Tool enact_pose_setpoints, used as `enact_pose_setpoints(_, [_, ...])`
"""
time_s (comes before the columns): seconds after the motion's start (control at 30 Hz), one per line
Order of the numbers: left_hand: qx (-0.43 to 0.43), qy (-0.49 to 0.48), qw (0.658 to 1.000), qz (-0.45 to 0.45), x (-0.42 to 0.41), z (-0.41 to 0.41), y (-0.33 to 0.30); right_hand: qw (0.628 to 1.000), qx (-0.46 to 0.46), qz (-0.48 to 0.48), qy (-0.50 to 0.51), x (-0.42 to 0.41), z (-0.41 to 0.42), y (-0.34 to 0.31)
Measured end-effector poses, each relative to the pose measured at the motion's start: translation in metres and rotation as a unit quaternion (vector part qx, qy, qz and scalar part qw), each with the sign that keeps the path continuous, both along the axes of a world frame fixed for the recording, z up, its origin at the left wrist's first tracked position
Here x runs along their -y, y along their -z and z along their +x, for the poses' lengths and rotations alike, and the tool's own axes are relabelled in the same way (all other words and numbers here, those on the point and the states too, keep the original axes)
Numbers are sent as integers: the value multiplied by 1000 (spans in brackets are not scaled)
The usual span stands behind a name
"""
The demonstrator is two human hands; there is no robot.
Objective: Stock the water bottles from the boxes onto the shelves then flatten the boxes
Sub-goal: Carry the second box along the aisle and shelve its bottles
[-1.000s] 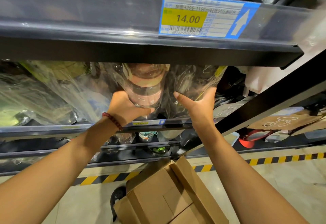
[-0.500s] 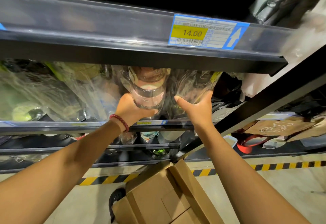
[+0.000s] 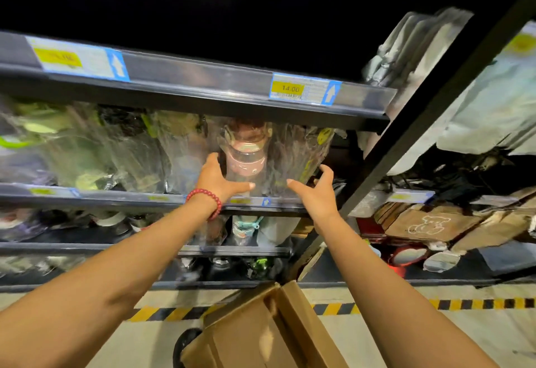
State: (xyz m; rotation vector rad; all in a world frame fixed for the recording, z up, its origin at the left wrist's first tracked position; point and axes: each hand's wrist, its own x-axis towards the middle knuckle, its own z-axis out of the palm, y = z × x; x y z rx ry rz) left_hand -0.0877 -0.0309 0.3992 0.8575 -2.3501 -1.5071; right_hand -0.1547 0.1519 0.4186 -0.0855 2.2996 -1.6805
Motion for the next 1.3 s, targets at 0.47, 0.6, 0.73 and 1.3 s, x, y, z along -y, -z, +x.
enact_pose_setpoints(0.47, [6,-165,972,167,42,240,-50,979,89,33,-181,50,160,-50])
enact_pose_setpoints(0.6, [6,-233,957,171,74,329,-50,949,68,68,-302,113,219,-46])
enact_pose_setpoints(0.73, [-14,-317,930,186,113,428,-49,903,61,87,-417,192,294,-35])
enact_pose_setpoints(1.3, [-16,-605,784,139,235,808,-19,732,103,112,-664,454,648,25])
